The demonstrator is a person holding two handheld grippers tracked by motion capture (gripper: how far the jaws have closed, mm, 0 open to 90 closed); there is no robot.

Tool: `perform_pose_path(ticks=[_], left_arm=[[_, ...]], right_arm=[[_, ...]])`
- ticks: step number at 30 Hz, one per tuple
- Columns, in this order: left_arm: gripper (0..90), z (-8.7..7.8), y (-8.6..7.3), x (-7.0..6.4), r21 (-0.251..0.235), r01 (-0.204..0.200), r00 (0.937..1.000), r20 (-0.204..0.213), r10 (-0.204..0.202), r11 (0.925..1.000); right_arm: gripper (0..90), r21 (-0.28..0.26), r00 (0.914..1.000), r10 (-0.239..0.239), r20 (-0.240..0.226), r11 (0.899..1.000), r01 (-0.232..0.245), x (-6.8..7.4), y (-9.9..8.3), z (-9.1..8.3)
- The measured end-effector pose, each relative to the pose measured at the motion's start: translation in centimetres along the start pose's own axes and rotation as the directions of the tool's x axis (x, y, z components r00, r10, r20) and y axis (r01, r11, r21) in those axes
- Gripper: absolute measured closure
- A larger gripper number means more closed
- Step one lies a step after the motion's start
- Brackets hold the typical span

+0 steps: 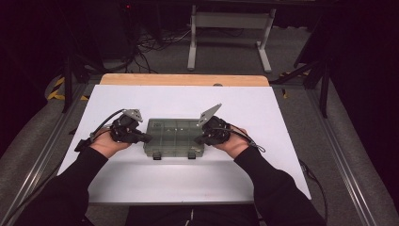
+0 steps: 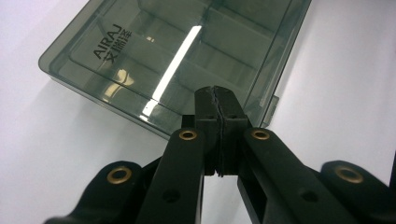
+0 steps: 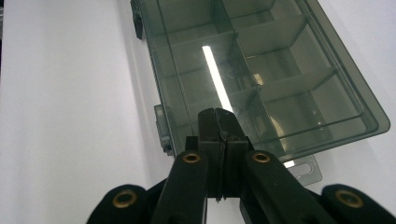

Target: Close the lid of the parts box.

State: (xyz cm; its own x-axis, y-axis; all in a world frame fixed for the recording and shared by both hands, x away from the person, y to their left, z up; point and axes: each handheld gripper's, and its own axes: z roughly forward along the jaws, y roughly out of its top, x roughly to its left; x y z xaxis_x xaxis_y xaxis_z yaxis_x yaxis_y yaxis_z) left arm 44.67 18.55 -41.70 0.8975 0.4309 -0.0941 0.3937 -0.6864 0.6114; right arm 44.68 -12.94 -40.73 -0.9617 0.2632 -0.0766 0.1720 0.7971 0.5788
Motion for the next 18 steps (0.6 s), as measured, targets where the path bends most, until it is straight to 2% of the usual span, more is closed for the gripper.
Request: perform_pose_path(ticks=[9,18], left_arm=[[88.9,0.40,-0.01,-0.13,0.024,-0.001,1.0000,0.000,0.001,0.9997],[88.3,0.48,0.02,-0.28,0.026,0.000,1.0000,-0.008,0.000,0.9997]], right_arm=[[90.0,0.014,1.0000,-0.002,-0.005,1.000,0.002,-0.02,-0.16,0.26],[90.0,0.009,0.9999,-0.002,-0.014,1.000,0.003,-0.01,-0.32,0.24]])
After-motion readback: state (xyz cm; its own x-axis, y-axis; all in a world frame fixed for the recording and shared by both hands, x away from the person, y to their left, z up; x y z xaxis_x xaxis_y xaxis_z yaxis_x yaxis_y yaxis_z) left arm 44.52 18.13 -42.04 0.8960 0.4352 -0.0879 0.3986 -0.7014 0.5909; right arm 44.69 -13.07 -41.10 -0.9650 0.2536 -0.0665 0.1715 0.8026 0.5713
